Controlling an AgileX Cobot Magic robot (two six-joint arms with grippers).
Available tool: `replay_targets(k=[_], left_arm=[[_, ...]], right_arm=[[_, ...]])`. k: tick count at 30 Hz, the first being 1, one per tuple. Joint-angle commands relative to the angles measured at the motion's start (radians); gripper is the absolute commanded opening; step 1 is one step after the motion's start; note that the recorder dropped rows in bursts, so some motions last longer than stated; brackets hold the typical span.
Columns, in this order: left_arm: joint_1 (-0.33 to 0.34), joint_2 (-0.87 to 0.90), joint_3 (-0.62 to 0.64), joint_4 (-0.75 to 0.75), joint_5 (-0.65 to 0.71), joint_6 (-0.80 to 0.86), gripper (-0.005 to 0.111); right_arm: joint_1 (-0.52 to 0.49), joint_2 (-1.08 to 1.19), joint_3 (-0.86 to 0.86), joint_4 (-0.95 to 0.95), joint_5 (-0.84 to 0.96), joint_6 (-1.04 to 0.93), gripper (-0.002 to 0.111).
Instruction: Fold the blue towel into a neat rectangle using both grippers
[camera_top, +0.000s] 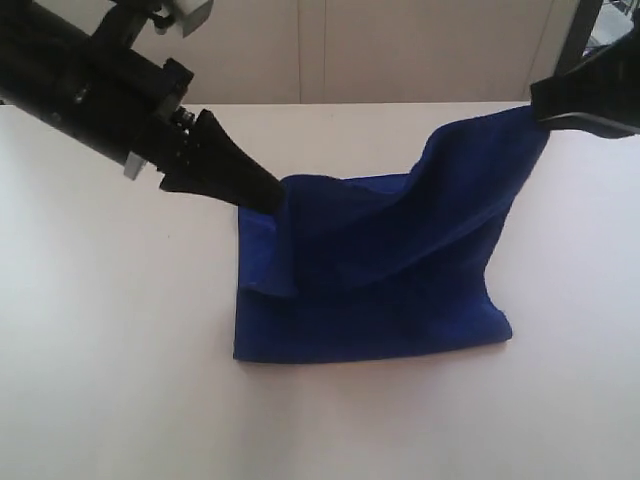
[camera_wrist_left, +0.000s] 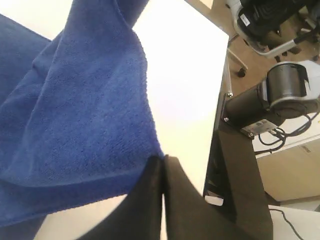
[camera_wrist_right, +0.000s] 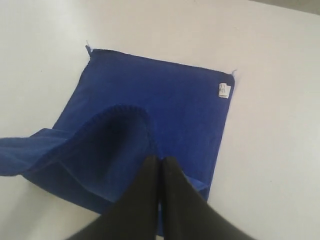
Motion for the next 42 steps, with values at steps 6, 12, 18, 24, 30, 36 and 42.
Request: replay_targets(k=[6,12,18,24,30,36,42], left_arm=[[-0.136,-0.208,0.124,-0.009,-0.034,-0.061,0.0],[-0.194,-0.301,0.202,-0.011,-0.05,-0.113,0.0],[-0.202,-0.387,0.255,-0.028,-0.05,-0.173,0.0],[-0.202,-0.462,0.255,-0.045,-0.042,-0.197,0.0],[-0.202,-0.471,0.259,-0.041,-0.042,-0.216,0.0],[-0.202,-0.471,0.304,-0.036,-0.067,-0.216,0.0],[-0.202,-0.471,0.326,-0.001,-0.169,-0.186,0.0]], right_arm=[[-0.003,-0.228,0.054,-0.001,0.146,-0.011,0.0],[-0.003,-0.356,0.054,0.006,0.262,-0.009,0.0],[-0.003,-0.447,0.054,0.008,0.325,-0.009,0.0],[-0.003,-0.478,0.054,0.022,0.392,-0.009,0.0],[-0.003,-0.478,0.07,0.034,0.392,-0.013,0.0],[-0.003,-0.478,0.121,0.03,0.327,-0.019,0.0],[-0.003,-0.471,0.135,-0.035,0.223,-0.019,0.0]])
